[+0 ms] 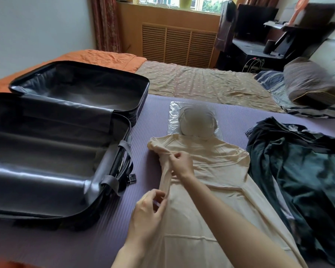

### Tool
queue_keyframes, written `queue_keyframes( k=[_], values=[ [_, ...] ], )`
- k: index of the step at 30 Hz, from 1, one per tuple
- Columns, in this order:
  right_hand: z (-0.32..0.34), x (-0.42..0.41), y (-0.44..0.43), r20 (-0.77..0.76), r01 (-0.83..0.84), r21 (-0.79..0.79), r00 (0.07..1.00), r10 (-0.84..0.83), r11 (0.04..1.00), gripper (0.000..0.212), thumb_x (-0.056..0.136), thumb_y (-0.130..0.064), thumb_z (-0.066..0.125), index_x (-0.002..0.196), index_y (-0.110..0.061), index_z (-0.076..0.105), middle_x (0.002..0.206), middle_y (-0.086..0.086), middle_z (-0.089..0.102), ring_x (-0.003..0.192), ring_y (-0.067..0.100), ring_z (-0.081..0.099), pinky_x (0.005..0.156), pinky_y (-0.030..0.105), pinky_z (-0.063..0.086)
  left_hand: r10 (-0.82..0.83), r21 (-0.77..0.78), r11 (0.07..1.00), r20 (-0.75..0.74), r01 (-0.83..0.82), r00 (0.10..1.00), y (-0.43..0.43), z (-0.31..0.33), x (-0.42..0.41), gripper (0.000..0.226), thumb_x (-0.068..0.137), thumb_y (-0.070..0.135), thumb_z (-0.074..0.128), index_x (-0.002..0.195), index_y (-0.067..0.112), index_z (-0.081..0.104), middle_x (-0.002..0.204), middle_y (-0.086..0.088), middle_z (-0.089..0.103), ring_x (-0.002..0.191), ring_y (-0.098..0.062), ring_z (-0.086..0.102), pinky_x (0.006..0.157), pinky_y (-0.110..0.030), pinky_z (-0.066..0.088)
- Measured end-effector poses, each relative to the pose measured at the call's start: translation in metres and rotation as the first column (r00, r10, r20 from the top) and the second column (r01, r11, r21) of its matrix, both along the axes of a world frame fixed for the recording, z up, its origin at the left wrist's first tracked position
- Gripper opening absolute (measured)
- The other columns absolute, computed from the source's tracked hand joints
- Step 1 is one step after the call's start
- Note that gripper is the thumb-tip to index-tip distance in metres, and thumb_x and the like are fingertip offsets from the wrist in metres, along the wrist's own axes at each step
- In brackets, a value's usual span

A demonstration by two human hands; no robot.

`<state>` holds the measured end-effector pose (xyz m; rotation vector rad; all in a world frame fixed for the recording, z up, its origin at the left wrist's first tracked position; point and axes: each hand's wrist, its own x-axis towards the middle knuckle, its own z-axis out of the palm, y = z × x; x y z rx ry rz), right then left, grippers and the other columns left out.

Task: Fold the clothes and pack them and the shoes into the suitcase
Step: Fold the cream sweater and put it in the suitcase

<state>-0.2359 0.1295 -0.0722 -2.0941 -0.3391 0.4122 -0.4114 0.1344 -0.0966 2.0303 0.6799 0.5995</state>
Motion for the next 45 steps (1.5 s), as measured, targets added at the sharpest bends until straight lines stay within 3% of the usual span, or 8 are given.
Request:
queue_keyframes(
  k=[5,11,15,18,25,28,33,45],
  values=[
    [-0.006,0.036,-0.072,-0.006,0.136,0.062,0.991,-0.136,0.989,0.014,0.085,-0.013,0.055,0.074,-0.010,0.062,0.071,0.007,0.062,0.077,0.034,0.065,0.068,0.051,0.056,-0.208,0.027,0.978,-0.027,0.209,0.978,-0.034,0.002,0.039,0.008,0.086,0.025,0.064,0.094,0.024,0.065,0.087,0.012,0.063,0.073,-0.002,0.057,0.070,-0.019,0.048],
    [-0.033,0.052,-0.118,0.168,0.119,-0.365,0.984,-0.061,0.923,0.027,0.091,-0.035,0.050,0.100,-0.013,0.062,0.100,0.006,0.066,0.099,0.028,0.060,0.080,0.036,0.045,-0.359,0.045,0.931,-0.050,0.362,0.932,-0.063,-0.008,0.060,0.014,0.089,0.026,0.056,0.094,0.022,0.068,0.084,0.016,0.059,0.074,-0.004,0.059,0.069,-0.025,0.049],
    [-0.037,0.061,-0.111,0.266,0.107,-0.307,0.964,-0.023,0.946,0.047,0.088,-0.053,0.054,0.110,-0.012,0.061,0.111,0.006,0.063,0.109,0.026,0.054,0.091,0.037,0.043,-0.212,0.454,0.867,-0.035,0.205,0.977,-0.045,-0.025,0.074,0.020,0.080,0.023,0.063,0.098,0.025,0.068,0.096,0.011,0.065,0.083,-0.013,0.065,0.065,-0.026,0.052],
    [-0.036,0.071,-0.097,0.308,0.037,-0.286,0.950,0.055,0.958,0.053,0.082,-0.056,0.062,0.115,-0.015,0.060,0.111,0.006,0.062,0.110,0.024,0.053,0.095,0.037,0.042,-0.183,0.609,0.756,-0.155,0.240,0.971,-0.027,-0.046,0.090,0.041,0.082,0.034,0.056,0.121,0.021,0.057,0.123,0.000,0.063,0.117,-0.019,0.055,0.101,-0.029,0.036],
    [-0.028,0.093,-0.060,0.383,-0.031,-0.433,0.898,0.215,0.901,0.045,0.079,-0.047,0.067,0.117,-0.024,0.061,0.116,0.005,0.052,0.115,0.023,0.046,0.093,0.034,0.038,-0.217,0.554,0.720,-0.392,0.418,0.894,-0.030,-0.070,0.093,0.056,0.095,0.048,0.030,0.142,0.018,0.037,0.149,-0.006,0.037,0.141,-0.018,0.020,0.109,-0.037,0.017],
    [-0.028,0.103,-0.056,0.337,0.045,-0.240,0.941,0.040,0.970,0.019,0.090,-0.023,0.054,0.100,-0.013,0.066,0.104,0.009,0.066,0.099,0.028,0.061,0.073,0.032,0.043,-0.188,0.563,0.726,-0.390,0.395,0.902,-0.029,-0.073,0.093,0.057,0.099,0.049,0.017,0.144,0.020,0.036,0.152,-0.004,0.032,0.143,-0.017,0.019,0.109,-0.039,0.017],
    [-0.032,0.125,-0.081,0.168,0.239,-0.107,0.961,-0.220,0.965,0.038,0.091,0.000,0.041,0.127,-0.007,0.048,0.122,0.013,0.056,0.110,0.029,0.054,0.081,0.032,0.042,-0.188,0.562,0.726,-0.393,0.397,0.900,-0.030,-0.075,0.094,0.058,0.099,0.050,0.014,0.144,0.020,0.036,0.153,-0.003,0.030,0.143,-0.017,0.016,0.109,-0.040,0.018],
    [-0.045,0.126,-0.059,0.392,0.041,-0.582,0.890,0.235,0.812,0.042,0.093,-0.044,0.051,0.131,-0.026,0.050,0.135,0.009,0.038,0.128,0.031,0.025,0.110,0.039,0.016,-0.196,0.594,0.668,-0.441,0.448,0.876,-0.040,-0.063,0.098,0.060,0.101,0.041,0.009,0.132,0.014,0.053,0.142,-0.008,0.047,0.135,-0.024,0.037,0.104,-0.044,0.024]
  ],
)
